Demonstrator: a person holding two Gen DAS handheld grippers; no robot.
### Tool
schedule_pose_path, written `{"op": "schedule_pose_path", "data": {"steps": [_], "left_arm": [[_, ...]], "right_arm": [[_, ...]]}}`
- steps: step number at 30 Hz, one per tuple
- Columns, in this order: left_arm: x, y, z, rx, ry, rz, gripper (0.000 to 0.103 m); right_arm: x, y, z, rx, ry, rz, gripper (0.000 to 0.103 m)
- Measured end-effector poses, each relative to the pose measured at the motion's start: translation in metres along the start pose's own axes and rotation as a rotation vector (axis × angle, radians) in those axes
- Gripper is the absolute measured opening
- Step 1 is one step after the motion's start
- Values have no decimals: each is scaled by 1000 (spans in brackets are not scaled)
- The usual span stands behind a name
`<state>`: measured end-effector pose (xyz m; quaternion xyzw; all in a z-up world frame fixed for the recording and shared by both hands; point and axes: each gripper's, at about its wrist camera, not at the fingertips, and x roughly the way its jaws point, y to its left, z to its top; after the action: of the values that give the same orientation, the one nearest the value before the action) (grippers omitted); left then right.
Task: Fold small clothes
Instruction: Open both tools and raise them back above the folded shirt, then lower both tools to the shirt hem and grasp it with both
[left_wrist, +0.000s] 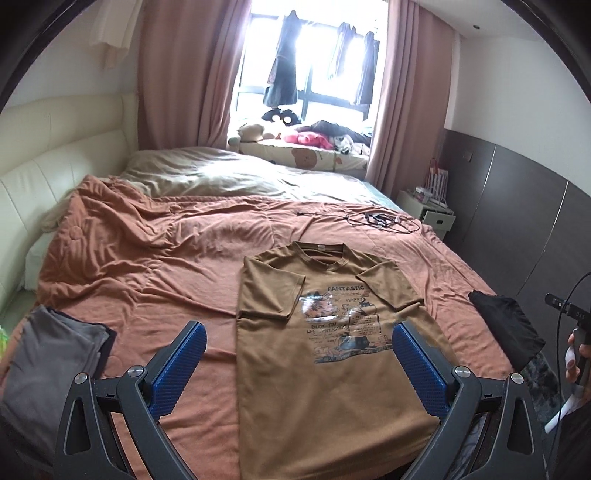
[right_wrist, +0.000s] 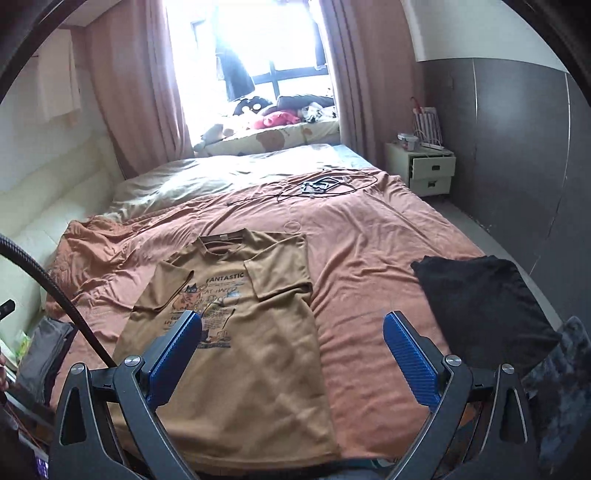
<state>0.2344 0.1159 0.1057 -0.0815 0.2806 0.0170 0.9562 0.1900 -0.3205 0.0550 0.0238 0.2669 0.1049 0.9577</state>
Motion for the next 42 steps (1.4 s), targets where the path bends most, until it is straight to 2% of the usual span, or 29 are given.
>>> {"op": "schedule_pose_path", "data": {"steps": [3,6,9,13,21,27,31,35,42], "left_arm": [[-20,3,-11,-12,-26,-8,101],[-32,7,-22,-27,-33,-12,101],[-42,10,-36,-11,-40,-2,101],[-48,16,-57,-12,-19,9,101],[-64,32,-106,-26,3,-19,101],[-68,46,-133,-72,22,-45,100],[-64,54,-146,-92,57,-41,90],[-61,60,-160,-103,87,-28,80],[-58,63,-184,-126,130,-19,75]], "right_arm": [[-14,0,-10,-23,-15,-21,99],[-24,1,-19,-35,-23,10,99],[-35,2,-29,-64,-55,1,99],[-41,-1,-44,-75,-59,4,99],[-56,-7,-71,-77,-50,0,99],[-65,-3,-87,-117,-28,-9,99],[-63,-7,-97,-110,-7,26,99],[-54,-17,-108,-86,25,25,98],[-48,-35,-127,4,57,68,98]]}}
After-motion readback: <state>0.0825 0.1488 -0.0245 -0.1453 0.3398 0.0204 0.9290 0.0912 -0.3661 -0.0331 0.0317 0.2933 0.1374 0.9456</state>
